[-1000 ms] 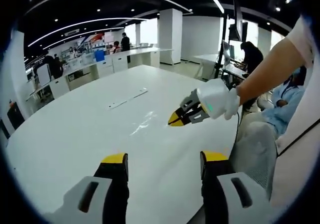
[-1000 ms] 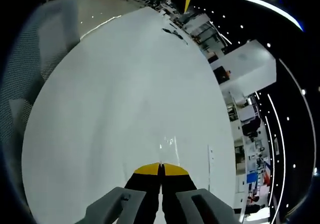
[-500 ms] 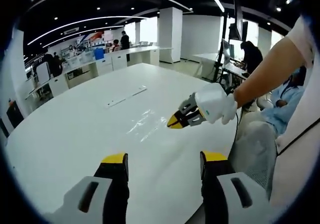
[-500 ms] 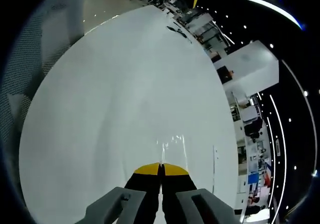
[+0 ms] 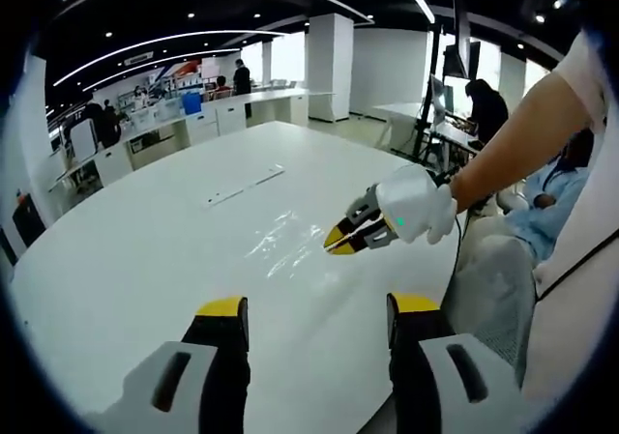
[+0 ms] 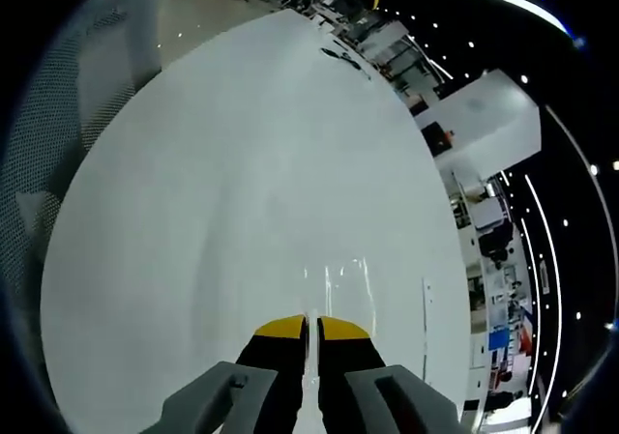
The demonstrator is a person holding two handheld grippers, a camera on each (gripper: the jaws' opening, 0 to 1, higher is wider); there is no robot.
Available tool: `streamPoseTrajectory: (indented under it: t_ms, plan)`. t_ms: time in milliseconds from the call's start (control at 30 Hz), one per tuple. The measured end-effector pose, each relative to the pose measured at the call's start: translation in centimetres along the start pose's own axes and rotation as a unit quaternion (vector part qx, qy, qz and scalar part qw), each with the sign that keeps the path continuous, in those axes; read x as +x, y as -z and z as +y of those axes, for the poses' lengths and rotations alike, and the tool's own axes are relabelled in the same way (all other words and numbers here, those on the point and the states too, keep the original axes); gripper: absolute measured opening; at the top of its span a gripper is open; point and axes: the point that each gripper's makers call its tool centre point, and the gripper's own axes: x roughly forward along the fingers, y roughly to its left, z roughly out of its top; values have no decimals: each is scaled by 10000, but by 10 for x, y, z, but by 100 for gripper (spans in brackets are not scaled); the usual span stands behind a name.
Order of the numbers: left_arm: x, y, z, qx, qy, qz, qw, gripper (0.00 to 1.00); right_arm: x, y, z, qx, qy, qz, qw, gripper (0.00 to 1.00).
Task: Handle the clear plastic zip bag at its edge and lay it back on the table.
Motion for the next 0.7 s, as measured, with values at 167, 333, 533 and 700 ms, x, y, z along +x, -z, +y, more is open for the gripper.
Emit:
streamPoseTrajectory:
  t_ms: [167,333,533,700]
  plan:
    - [0,2,1,-10,-1,10,10000,56,3,0,7,-17,-124,15,9999,3]
    - [-1,2,1,-13,-7,-3,10000,56,5,1,17,3,-306,45,9995,4]
    - [-1,3,0,-22,-9,7,10000,55,5,0,22,45,-390,39,9992,5]
    - [-1,5,0,-20,0,18,10000,55,7,-1,29,80,-500,48,9987,6]
